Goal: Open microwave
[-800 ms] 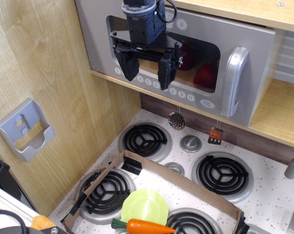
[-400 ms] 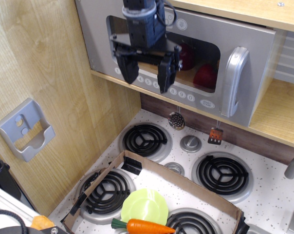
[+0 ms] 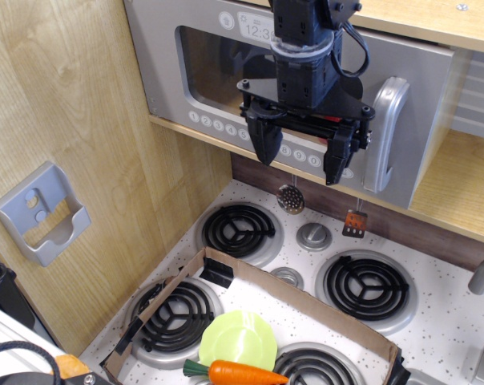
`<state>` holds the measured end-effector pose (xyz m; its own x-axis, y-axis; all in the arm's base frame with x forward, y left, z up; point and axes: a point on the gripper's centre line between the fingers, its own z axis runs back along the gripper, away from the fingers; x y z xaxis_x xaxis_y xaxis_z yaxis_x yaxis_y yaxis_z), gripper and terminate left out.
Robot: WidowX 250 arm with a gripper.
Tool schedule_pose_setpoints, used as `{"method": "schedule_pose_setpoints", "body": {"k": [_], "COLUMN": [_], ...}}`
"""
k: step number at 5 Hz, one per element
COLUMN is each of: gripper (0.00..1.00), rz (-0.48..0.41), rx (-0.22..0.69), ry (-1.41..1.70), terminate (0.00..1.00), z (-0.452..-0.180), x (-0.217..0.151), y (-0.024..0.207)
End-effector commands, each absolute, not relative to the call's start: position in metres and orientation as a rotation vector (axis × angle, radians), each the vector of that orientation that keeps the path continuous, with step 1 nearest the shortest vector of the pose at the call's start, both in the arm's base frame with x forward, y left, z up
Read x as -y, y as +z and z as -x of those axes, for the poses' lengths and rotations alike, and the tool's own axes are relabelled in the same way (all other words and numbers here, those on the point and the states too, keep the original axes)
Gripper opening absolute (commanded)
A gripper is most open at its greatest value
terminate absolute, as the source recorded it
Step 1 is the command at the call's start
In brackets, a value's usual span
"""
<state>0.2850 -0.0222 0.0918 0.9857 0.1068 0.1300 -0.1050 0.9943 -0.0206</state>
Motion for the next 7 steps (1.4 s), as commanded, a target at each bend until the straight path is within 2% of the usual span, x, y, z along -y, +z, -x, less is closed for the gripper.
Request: {"method": "schedule_pose_setpoints", "body": {"k": [1,3,5,7], "gripper": [1.0,1.0,1.0,1.0], "rz": [0.006,0.001,-0.006,0.004], "rx": [0.266,0.309,0.312,0.324], "ry": [0.072,0.014,-0.014,-0.003], "terminate": [0.0,0.0,0.0,0.0], "z": [-0.291,-0.312,-0.33,-0.33], "x": [0.056,0.077,0.073,0.065], "y": [0.117,0.127,0.129,0.12]}}
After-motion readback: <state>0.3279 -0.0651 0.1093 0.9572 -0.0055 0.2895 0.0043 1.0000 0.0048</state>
